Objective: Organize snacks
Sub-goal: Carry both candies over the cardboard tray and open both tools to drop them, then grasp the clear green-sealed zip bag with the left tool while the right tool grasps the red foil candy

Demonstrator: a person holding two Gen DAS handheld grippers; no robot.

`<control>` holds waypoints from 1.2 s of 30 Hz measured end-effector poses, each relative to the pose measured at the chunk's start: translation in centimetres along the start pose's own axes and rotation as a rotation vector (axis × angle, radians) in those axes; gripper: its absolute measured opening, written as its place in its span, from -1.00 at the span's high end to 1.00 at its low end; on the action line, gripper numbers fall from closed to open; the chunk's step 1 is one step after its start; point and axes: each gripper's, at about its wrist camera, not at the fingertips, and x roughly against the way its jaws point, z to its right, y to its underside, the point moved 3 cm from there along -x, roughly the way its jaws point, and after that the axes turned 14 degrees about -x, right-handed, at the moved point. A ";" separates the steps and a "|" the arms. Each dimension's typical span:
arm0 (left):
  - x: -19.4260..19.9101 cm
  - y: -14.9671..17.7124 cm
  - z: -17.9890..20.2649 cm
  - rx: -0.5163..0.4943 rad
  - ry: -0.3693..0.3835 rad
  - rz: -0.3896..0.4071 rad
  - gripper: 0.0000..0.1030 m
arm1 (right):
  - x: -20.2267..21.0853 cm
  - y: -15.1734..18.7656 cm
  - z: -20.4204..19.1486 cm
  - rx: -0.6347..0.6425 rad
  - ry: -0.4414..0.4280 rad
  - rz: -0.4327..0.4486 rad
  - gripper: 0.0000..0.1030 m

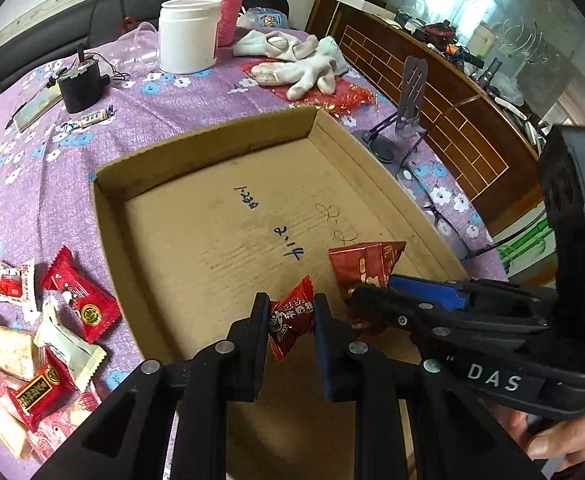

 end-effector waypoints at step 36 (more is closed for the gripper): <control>17.4 10.1 -18.6 0.182 -0.040 0.183 0.14 | 6.1 10.4 -12.3 0.142 -0.019 0.126 -0.02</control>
